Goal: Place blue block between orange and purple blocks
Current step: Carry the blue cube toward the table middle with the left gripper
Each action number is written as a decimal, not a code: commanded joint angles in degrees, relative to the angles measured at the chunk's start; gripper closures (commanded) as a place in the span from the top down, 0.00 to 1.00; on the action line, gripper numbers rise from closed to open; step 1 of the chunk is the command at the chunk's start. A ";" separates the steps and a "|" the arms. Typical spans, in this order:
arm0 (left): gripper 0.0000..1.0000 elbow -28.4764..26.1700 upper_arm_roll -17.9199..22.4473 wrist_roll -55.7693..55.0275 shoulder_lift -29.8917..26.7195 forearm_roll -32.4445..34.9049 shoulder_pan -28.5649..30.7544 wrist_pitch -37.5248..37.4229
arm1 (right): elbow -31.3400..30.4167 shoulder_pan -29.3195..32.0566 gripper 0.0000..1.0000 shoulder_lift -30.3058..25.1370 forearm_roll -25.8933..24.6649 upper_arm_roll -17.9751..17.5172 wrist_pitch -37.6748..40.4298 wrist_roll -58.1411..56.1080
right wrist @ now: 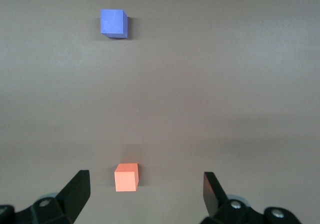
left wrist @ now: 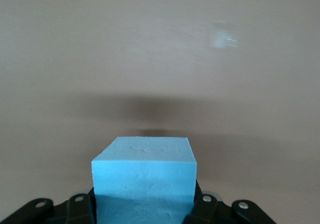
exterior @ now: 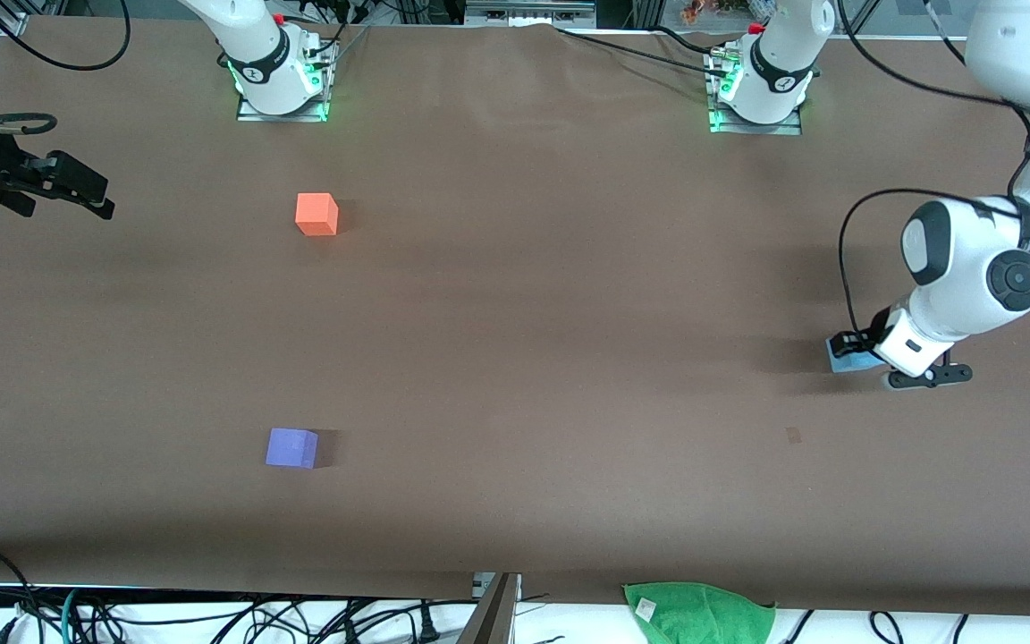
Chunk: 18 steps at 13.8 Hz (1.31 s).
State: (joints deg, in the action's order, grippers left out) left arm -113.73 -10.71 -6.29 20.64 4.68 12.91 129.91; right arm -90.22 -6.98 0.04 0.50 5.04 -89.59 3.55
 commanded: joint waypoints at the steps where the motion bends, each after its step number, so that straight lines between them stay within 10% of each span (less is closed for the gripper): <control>1: 0.07 1.23 -7.80 -5.03 -2.36 0.15 0.10 -6.22 | 1.01 0.39 0.99 0.14 -0.50 -0.20 0.99 -1.00; 5: 0.09 5.44 -20.65 -23.09 0.44 0.33 -2.52 -6.95 | 1.01 0.39 0.99 0.14 -0.15 -0.20 0.73 -0.82; 11: 0.18 22.66 -19.17 -45.53 17.74 12.34 -23.09 -6.69 | 1.54 0.21 1.00 2.33 0.47 -0.38 -1.20 -0.82; 18: 0.35 23.73 -12.40 -49.43 24.79 17.11 -32.77 -0.62 | 1.45 -0.75 0.99 2.68 0.12 -0.99 -1.20 0.05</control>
State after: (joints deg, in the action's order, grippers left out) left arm -91.91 -24.39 -54.48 44.47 20.08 -18.10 129.80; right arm -89.98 -7.47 2.19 0.52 4.14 -91.50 3.56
